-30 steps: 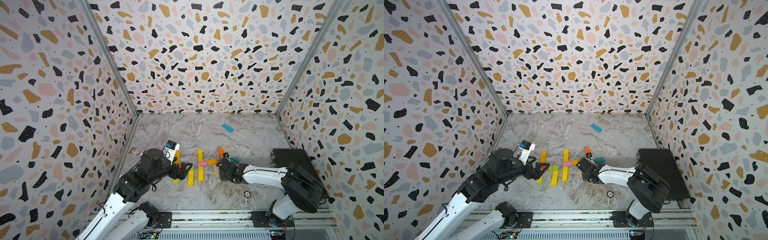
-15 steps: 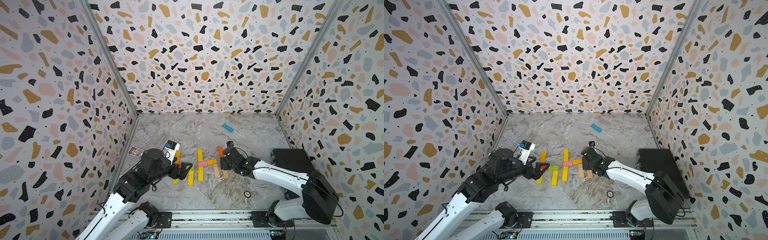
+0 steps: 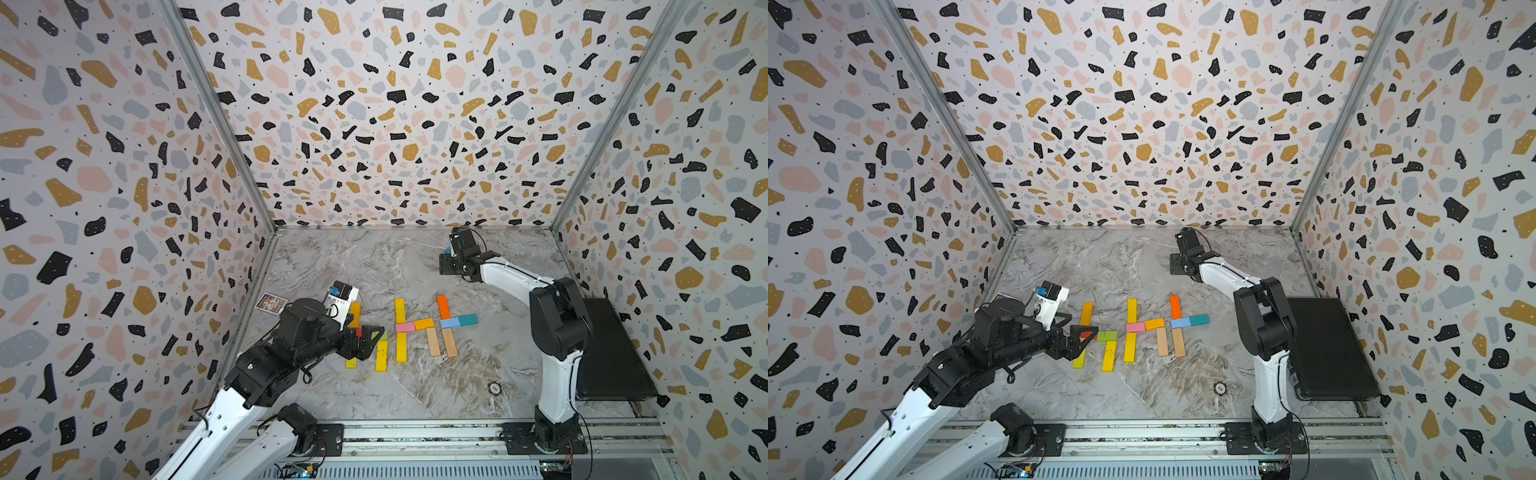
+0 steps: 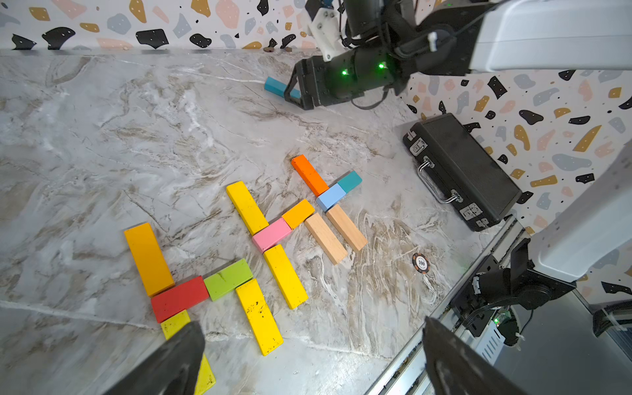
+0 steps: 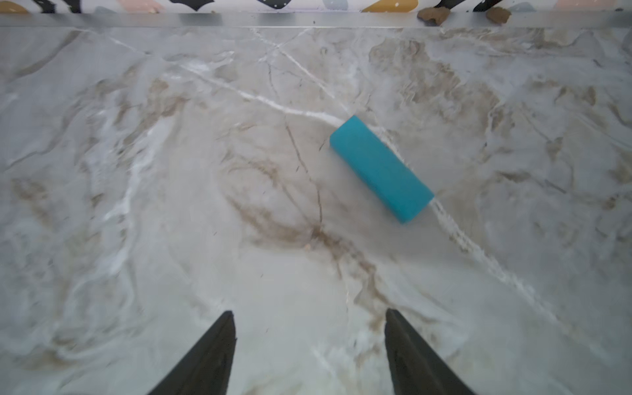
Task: Assemble the letter h with building blocks
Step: Pick up the building block from the center of the board.
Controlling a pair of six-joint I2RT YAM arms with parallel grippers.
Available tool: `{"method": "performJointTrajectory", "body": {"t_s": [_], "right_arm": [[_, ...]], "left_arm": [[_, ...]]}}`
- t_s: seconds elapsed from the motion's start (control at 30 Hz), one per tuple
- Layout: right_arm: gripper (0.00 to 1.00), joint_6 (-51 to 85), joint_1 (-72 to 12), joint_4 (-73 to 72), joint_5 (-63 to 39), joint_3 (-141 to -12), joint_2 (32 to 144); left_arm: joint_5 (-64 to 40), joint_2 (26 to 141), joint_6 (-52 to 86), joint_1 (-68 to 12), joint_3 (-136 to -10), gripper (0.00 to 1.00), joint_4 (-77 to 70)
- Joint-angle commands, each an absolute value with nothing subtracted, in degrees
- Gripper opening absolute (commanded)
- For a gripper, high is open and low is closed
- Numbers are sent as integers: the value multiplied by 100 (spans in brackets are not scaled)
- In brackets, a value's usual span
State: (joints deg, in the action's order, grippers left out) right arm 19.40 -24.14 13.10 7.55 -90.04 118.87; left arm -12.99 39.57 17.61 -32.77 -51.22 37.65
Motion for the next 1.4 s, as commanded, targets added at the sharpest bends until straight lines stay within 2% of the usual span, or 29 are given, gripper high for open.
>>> {"method": "performJointTrajectory", "body": {"t_s": [0.0, 0.23, 0.5, 0.67, 0.93, 1.1, 1.23, 1.37], "right_arm": [[72, 1524, -2105, 1728, 584, -9678, 12164], [73, 1401, -1623, 2214, 59, -10936, 13205], [73, 1023, -1547, 2882, -432, -12296, 14128], [70, 1108, -1547, 3129, -862, -12668, 14356], [55, 1223, -1632, 3572, -306, -12748, 14468], [52, 944, -1836, 4037, 386, -12936, 14615], [39, 860, -1932, 4029, 424, -12781, 14540], [29, 848, -2022, 3265, 295, -11965, 13949]], "left_arm": [[-1274, 3924, 1733, -3252, -5049, 99, 3645], [-1273, 4051, 1713, -3252, -5060, 99, 3653], [-1232, 4122, 1689, -3252, -5063, 99, 3663], [-1222, 4158, 1685, -3252, -5077, 99, 3674], [-1265, 4144, 1679, -3243, -5071, 99, 3665], [-1335, 4131, 1705, -3236, -5063, 99, 3639], [-1345, 4130, 1709, -3242, -5063, 99, 3639], [-1319, 4114, 1713, -3236, -5058, 99, 3643]]}}
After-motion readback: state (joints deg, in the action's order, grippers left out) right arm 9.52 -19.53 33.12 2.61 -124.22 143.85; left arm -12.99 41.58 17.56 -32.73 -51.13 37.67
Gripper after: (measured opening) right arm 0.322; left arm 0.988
